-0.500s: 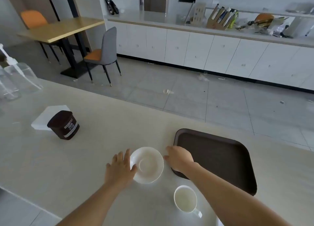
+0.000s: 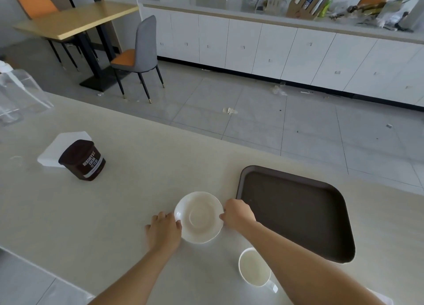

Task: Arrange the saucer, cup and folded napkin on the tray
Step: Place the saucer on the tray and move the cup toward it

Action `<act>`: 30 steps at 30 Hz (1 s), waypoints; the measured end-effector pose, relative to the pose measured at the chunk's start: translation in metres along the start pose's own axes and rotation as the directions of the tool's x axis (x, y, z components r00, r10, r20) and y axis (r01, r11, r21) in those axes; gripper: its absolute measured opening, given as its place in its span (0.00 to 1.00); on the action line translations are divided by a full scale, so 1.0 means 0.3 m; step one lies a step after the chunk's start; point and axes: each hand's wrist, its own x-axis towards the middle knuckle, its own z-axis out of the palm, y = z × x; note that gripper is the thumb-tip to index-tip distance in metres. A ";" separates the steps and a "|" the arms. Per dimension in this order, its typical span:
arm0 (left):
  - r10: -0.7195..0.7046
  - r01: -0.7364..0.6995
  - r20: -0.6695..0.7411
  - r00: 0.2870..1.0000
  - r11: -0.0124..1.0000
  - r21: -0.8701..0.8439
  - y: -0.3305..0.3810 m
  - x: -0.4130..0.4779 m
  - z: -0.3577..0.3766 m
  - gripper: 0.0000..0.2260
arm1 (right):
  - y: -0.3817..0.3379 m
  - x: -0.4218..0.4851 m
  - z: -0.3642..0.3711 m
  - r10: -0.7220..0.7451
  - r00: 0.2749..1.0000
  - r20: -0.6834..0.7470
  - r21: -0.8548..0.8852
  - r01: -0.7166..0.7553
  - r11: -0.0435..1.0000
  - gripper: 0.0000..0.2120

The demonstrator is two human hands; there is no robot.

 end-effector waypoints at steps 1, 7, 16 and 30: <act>-0.011 0.011 -0.003 1.000 1.000 -0.015 0.001 -0.001 0.001 0.13 | -0.002 0.004 0.004 -0.003 1.000 -0.002 0.008 0.003 1.000 0.05; -0.025 0.026 0.006 1.000 0.962 -0.271 0.011 0.014 0.008 0.08 | -0.002 0.011 0.009 0.030 0.999 0.028 0.105 -0.033 0.994 0.06; 0.036 -0.053 -0.045 0.998 0.884 -0.465 0.135 0.025 -0.046 0.07 | 0.136 0.001 -0.080 0.097 0.993 -0.067 0.351 -0.068 0.934 0.07; 0.274 -0.252 -0.019 0.962 0.855 -0.454 0.501 0.071 -0.044 0.16 | 0.434 -0.008 -0.217 0.325 0.933 -0.154 0.489 -0.214 0.846 0.08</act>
